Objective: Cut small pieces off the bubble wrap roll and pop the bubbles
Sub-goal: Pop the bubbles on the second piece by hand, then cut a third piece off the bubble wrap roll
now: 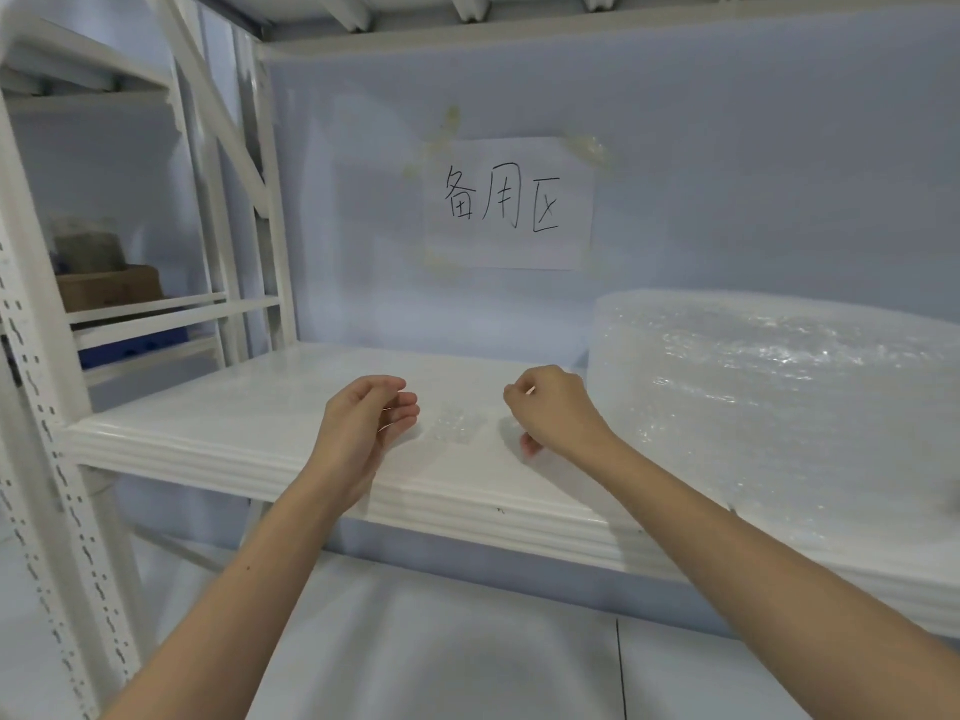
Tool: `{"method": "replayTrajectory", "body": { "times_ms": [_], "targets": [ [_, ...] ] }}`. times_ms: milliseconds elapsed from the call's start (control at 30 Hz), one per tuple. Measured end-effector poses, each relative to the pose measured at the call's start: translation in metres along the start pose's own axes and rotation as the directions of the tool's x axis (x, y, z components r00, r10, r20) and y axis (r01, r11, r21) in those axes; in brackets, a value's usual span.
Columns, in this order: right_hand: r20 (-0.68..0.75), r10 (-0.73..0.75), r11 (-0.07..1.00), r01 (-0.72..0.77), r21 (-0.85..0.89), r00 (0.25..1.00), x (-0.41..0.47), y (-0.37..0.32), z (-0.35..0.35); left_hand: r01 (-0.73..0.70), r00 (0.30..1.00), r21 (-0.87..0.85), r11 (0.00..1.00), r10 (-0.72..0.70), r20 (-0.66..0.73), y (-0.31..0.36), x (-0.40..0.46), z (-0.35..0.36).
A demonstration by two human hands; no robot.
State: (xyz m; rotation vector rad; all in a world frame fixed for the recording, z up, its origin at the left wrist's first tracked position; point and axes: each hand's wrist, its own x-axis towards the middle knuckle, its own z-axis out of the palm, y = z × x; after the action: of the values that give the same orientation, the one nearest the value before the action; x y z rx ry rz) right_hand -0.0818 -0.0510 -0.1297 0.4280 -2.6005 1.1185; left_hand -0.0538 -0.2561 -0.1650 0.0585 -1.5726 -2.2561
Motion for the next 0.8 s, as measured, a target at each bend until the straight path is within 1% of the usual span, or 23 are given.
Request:
{"method": "replayTrajectory", "body": {
  "times_ms": [133, 200, 233, 267, 333, 433, 500, 533, 600, 700, 800],
  "targets": [
    [0.052, -0.065, 0.995, 0.069, -0.073, 0.997, -0.074, 0.004, -0.040, 0.008, 1.000, 0.017, 1.000, -0.009, 0.024, 0.001, -0.011, 0.009],
    [0.032, -0.087, 0.982, 0.091, -0.165, 0.996, -0.109, 0.016, -0.064, 0.017, 0.997, 0.051, 0.999, -0.021, 0.072, -0.001, -0.024, 0.022],
    [-0.001, -0.091, 0.973, 0.089, -0.211, 0.996, -0.124, 0.024, -0.079, 0.016, 0.994, 0.071, 0.997, -0.024, 0.107, -0.002, -0.032, 0.031],
    [-0.053, -0.084, 0.966, 0.068, -0.251, 0.995, -0.136, 0.033, -0.095, 0.012, 0.989, 0.095, 0.995, -0.026, 0.146, -0.004, -0.041, 0.041],
    [-0.216, -0.066, 0.949, -0.006, -0.316, 0.974, -0.157, 0.050, -0.133, -0.009, 0.973, 0.156, 0.988, -0.027, 0.227, -0.007, -0.060, 0.064],
    [-0.482, -0.041, 0.920, -0.154, -0.359, 0.875, -0.174, 0.083, -0.194, -0.051, 0.938, 0.238, 0.970, -0.035, 0.346, -0.013, -0.088, 0.105],
    [-0.555, 0.031, 0.870, -0.297, -0.395, 0.831, -0.177, 0.117, -0.230, -0.091, 0.904, 0.283, 0.955, -0.040, 0.426, -0.018, -0.106, 0.134],
    [-0.559, 0.093, 0.832, -0.373, -0.411, 0.824, -0.177, 0.134, -0.244, -0.119, 0.886, 0.306, 0.944, -0.038, 0.463, -0.021, -0.114, 0.147],
    [-0.520, 0.232, 0.748, -0.492, -0.445, 0.822, -0.175, 0.164, -0.262, -0.185, 0.858, 0.362, 0.914, -0.030, 0.513, -0.029, -0.126, 0.170],
    [-0.456, 0.330, 0.660, -0.547, -0.514, 0.827, -0.168, 0.198, -0.270, -0.249, 0.836, 0.437, 0.864, -0.036, 0.547, -0.042, -0.140, 0.192],
    [-0.462, 0.360, 0.644, -0.574, -0.506, 0.811, -0.160, 0.214, -0.268, -0.244, 0.825, 0.462, 0.852, -0.068, 0.561, -0.050, -0.150, 0.206]
  ]
}}
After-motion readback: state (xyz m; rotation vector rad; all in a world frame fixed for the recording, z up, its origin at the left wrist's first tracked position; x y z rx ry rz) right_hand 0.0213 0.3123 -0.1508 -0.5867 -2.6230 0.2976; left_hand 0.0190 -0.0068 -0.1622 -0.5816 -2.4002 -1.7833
